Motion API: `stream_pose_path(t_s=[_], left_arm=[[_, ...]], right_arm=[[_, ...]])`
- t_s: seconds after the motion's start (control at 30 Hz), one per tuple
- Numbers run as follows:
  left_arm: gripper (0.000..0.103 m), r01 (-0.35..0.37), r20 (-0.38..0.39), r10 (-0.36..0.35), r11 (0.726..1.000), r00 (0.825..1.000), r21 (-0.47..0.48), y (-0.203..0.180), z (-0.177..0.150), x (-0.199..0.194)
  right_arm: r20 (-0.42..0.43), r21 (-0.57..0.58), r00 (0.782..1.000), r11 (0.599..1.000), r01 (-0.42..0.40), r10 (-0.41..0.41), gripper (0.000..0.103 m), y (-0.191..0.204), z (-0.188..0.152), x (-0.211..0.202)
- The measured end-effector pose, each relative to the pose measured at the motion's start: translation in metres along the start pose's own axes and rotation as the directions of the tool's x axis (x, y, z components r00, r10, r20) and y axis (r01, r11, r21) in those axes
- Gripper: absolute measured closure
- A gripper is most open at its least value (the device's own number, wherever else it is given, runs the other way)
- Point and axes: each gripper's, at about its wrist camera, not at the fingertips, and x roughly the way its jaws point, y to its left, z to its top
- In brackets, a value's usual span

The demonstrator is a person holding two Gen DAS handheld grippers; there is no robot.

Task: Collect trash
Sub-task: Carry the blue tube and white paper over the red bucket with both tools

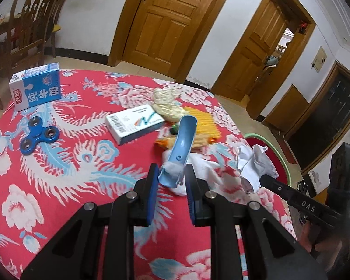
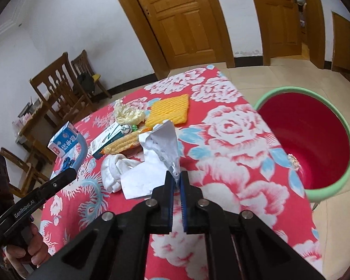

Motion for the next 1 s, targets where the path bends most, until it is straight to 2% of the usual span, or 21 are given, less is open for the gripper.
stream_pose_path(t_s=[0.6,1.0], left_arm=[[0.081,0.062,-0.054,-0.056,0.991,0.997,0.119,-0.09,-0.003,0.013],[0.081,0.105,-0.131,-0.08,0.975,0.988,0.197,-0.145,0.003,0.062]], right_arm=[[0.094,0.13,0.996,0.991,-0.011,-0.001,0.096,-0.066,-0.004,-0.048],[0.141,0.238,0.985,0.969,0.062,-0.098,0.096,-0.128,-0.003,-0.059]])
